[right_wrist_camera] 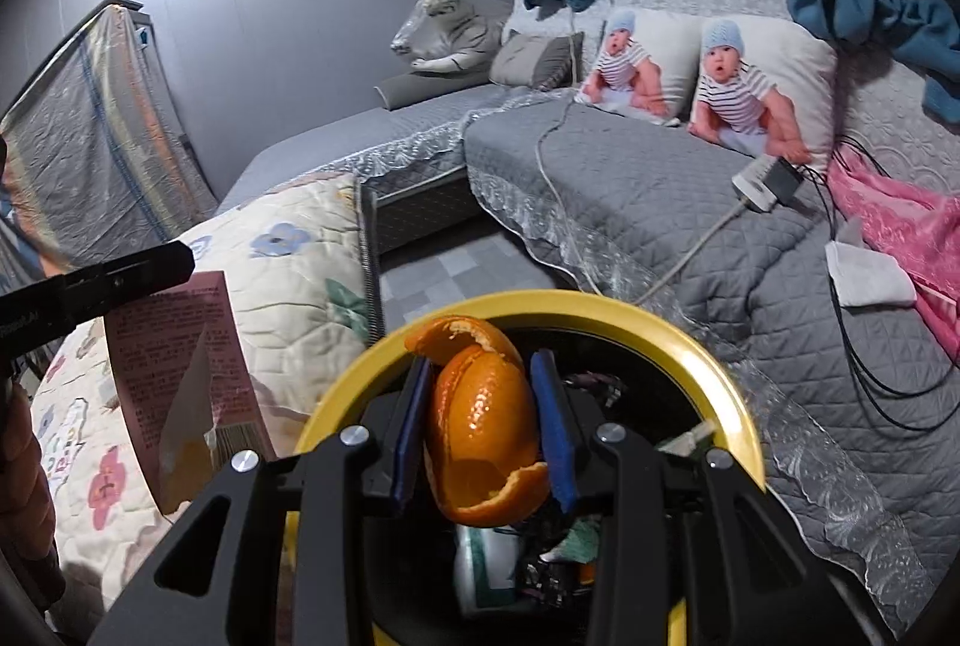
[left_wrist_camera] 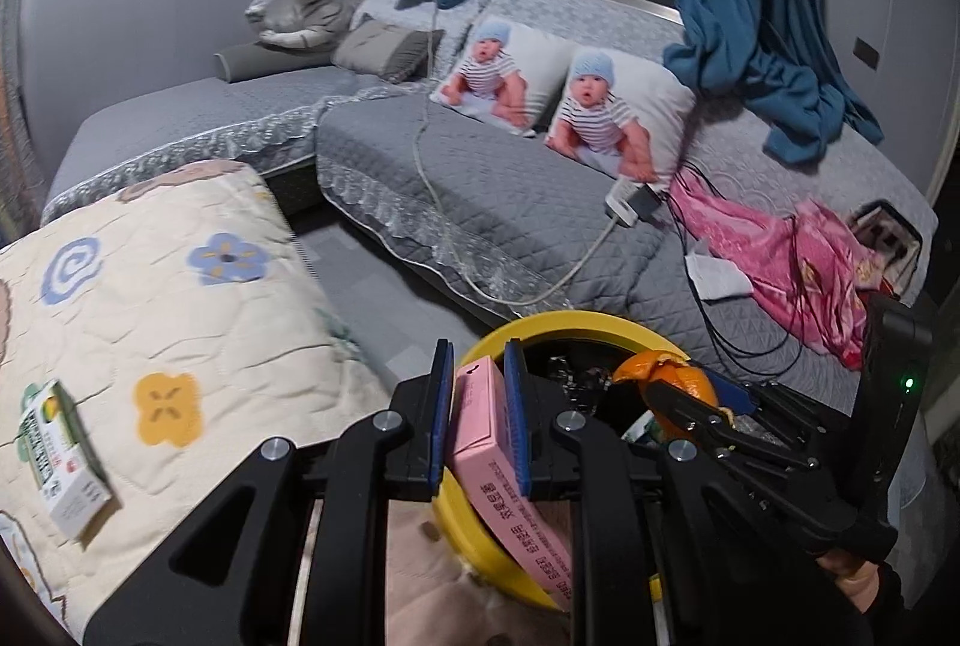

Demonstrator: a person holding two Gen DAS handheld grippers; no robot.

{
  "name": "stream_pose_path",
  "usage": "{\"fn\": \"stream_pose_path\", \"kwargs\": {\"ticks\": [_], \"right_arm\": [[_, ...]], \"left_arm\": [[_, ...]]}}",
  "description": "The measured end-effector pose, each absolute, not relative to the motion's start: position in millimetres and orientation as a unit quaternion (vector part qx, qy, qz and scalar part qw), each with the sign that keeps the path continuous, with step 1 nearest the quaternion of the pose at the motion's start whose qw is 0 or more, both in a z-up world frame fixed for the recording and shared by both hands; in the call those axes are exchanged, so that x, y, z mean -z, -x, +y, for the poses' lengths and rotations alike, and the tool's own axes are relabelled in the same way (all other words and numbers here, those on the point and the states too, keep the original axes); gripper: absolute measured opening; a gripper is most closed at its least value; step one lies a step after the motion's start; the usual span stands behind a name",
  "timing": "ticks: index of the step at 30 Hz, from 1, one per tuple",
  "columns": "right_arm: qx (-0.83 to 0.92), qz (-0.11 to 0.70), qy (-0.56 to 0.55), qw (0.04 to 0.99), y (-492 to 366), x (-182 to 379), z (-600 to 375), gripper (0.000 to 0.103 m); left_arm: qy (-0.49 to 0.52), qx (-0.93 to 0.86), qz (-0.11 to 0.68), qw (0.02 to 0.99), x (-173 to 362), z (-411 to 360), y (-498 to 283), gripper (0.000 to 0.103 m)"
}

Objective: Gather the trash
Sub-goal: 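Open both tools to drop the pink box and orange peel into the bin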

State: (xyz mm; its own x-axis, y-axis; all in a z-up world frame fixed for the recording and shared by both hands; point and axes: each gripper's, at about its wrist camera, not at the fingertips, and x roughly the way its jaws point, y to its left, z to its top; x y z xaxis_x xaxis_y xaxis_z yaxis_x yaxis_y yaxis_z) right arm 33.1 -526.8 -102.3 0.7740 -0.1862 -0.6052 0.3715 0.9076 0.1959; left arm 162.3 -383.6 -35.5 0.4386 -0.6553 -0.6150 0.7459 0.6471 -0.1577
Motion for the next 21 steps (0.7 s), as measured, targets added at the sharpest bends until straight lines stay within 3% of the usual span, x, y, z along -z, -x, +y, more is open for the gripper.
{"fn": "stream_pose_path", "kwargs": {"ticks": [21], "right_arm": [[0.193,0.319,-0.163,0.913,-31,128,-554,0.032]], "left_arm": [[-0.095,0.427,0.286,0.852,49,-417,-142,0.016]]}}
